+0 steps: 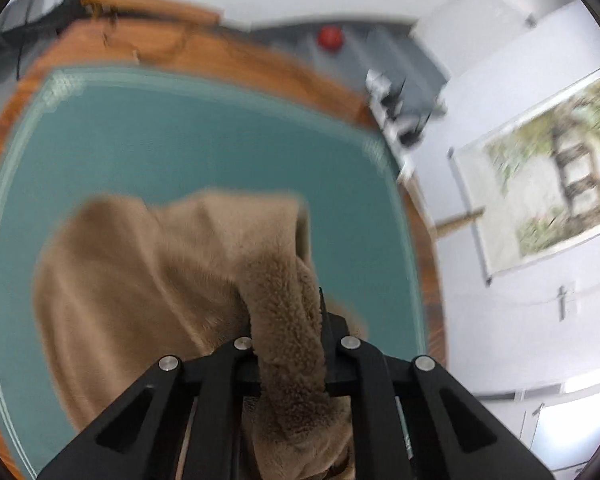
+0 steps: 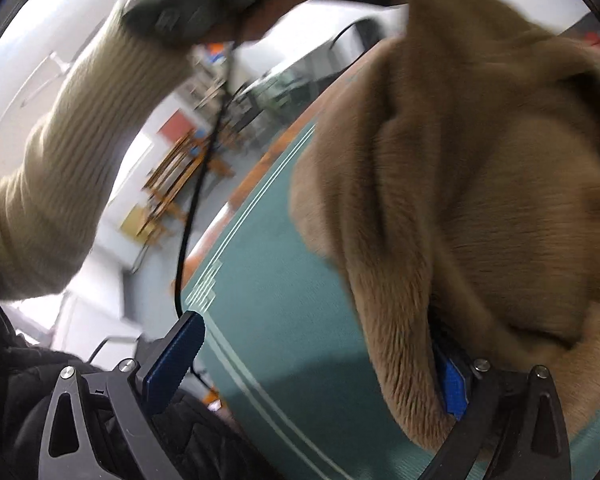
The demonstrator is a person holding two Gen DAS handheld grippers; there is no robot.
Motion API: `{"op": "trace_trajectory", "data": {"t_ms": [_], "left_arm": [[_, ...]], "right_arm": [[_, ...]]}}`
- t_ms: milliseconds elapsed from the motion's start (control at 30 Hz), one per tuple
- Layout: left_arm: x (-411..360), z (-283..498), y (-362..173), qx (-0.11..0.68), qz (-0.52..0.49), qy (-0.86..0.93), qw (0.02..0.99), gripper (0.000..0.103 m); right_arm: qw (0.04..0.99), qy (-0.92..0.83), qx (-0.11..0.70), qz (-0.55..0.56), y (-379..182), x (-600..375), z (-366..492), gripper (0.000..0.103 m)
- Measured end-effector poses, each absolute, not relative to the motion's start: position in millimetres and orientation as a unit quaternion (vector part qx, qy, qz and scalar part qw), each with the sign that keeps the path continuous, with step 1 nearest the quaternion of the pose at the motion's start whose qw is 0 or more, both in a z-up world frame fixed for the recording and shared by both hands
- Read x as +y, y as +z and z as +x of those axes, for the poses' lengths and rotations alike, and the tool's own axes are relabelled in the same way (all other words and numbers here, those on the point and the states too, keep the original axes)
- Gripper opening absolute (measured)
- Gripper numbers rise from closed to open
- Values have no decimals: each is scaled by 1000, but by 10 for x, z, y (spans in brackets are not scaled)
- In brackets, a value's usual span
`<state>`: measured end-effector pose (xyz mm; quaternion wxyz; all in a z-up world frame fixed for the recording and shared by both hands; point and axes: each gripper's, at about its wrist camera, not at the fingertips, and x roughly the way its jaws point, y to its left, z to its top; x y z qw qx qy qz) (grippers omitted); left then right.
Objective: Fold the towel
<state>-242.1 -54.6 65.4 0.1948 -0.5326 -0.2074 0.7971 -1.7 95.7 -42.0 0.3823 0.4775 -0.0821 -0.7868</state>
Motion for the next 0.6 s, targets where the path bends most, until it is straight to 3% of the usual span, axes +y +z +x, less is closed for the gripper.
{"op": "trace_trajectory", "data": {"t_ms": [300, 433, 600], "left_arm": [[-1716, -1905, 1930, -294, -366, 866, 171, 13], [-1905, -1566, 2208, -298, -334, 883, 143, 13], [-1891, -1077, 2464, -299, -306, 899, 96, 13]], "right_arm": [[152, -881, -55, 444, -231, 1685, 354, 102], [130, -887, 0, 444, -333, 1694, 317, 102], [212, -902, 35, 374, -16, 1548, 57, 102]]}}
